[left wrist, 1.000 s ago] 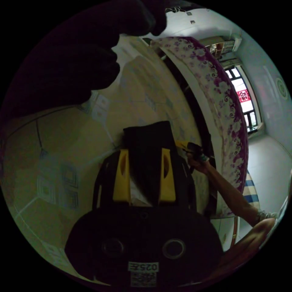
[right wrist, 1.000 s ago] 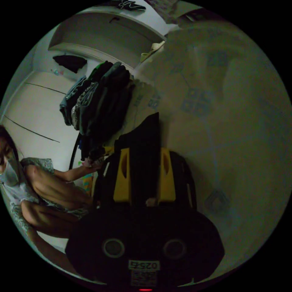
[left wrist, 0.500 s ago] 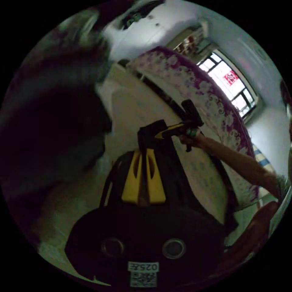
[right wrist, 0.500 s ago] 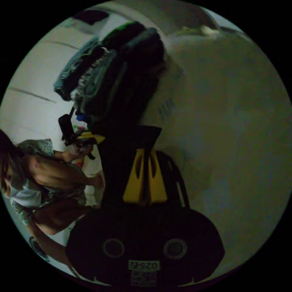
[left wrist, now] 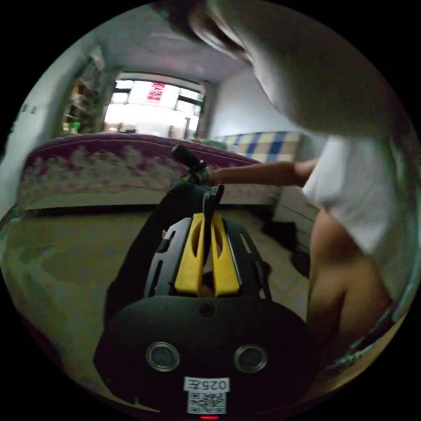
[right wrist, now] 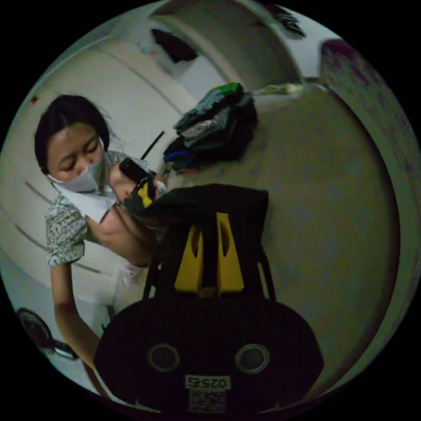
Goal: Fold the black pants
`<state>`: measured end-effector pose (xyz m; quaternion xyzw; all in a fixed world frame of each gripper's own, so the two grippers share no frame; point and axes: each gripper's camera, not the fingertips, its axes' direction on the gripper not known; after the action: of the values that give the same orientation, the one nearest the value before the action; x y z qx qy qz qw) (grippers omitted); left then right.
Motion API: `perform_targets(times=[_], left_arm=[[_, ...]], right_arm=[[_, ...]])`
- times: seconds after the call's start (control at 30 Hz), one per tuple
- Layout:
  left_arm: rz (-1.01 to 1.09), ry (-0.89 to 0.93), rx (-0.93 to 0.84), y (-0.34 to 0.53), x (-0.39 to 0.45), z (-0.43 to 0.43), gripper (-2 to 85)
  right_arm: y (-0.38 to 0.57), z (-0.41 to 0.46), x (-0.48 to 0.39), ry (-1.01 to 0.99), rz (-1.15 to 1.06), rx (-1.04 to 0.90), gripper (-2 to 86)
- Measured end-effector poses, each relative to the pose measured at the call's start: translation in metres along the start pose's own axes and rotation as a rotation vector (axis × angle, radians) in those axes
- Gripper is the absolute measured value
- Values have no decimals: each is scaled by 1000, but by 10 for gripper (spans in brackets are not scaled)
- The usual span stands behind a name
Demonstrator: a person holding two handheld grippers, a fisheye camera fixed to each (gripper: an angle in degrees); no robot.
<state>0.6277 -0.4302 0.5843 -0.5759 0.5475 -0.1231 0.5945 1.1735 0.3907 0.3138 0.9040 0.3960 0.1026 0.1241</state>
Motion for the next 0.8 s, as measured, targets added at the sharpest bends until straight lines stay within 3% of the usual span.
perform_targets(times=[0.1,0.17,0.2,0.27,0.37,0.47,0.53,0.7,0.73,0.8], left_arm=[[191,255,-123,21,75,104,17],[371,451,-409,63,131,212,33],[377,484,-518,74,142,240,35],[384,508,-798,102,170,309,42],[385,632,-710,79,175,298,44],[226,692,-654,46,143,280,52],[104,571,-641,36,102,271,53],[-375,-53,-672,52,-64,219,70],[-473,-186,-666,63,-99,196,84],[-562,-272,-654,81,-135,164,100]], right_arm=[[147,1,-1,69,428,110,128],[277,23,-1,37,794,139,126],[308,28,-6,19,860,189,124],[407,42,-41,-44,986,578,121],[460,67,-107,48,901,1055,125],[460,109,-153,121,868,1196,146],[447,136,-165,151,897,1191,160],[374,188,-161,188,844,1109,180],[344,197,-154,211,803,1040,181],[292,210,-137,240,695,884,182]])
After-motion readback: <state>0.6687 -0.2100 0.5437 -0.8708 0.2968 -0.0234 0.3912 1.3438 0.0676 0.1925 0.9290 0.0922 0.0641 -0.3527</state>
